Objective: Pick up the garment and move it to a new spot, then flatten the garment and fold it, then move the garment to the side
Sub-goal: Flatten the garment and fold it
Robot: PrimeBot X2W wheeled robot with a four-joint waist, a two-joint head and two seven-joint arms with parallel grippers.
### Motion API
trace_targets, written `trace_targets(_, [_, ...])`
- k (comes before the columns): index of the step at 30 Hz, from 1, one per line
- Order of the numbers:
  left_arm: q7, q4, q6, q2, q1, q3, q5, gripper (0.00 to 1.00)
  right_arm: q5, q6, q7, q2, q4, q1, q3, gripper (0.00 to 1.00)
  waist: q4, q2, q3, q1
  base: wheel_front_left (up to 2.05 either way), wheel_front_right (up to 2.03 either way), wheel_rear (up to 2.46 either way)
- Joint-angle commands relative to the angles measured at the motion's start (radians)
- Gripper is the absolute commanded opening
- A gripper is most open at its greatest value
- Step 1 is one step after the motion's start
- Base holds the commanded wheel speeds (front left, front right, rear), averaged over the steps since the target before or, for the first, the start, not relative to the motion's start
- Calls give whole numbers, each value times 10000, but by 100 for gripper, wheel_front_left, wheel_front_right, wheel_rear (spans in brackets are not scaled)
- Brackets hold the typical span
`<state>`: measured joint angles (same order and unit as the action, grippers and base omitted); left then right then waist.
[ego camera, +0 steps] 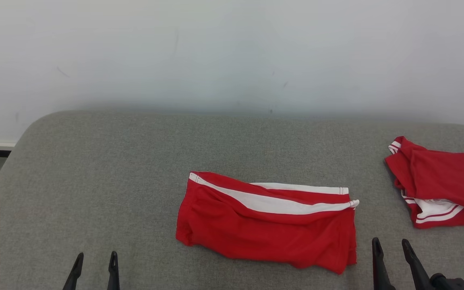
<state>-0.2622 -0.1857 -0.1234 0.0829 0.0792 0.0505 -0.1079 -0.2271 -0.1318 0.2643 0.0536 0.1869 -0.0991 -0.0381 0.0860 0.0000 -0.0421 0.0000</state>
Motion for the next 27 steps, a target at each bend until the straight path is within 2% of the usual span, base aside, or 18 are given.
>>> trace_targets(1, [-13,3,-12,-41,-47,4,85,100,71,22,13,-13,111,151,-60,100,33,0,-3,0,0,0,0])
trace_targets(6, [-13,-5,-27,-93,-77,-12,62,100,369,22,15,-5,1427,829,-211,100,99,0,32,0,0,0,0])
trace_targets(15, [-13,-190,-77,-131,-259,-239,-56,100,835,22,-55,248,5652,3583,-329,100,452,0,219,0,0,0,0])
trace_targets(16, [-13,-190,-77,-131,-259,-239,-56,100,835,22,-55,248,5652,3583,-329,100,452,0,219,0,0,0,0])
trace_targets(19, [-13,-248,-60,-100,-407,-350,-75,100,843,24,-31,346,6977,4420,-361,100,644,0,318,0,0,0,0])
trace_targets(20, [-14,-261,-61,-64,-504,-436,-81,100,782,22,-13,370,7748,4893,-470,100,778,0,397,0,0,0,0])
trace_targets(27, [-13,-284,-70,53,-801,-769,-181,100,962,22,2,614,9800,6144,-1127,100,1167,0,796,0,0,0,0])
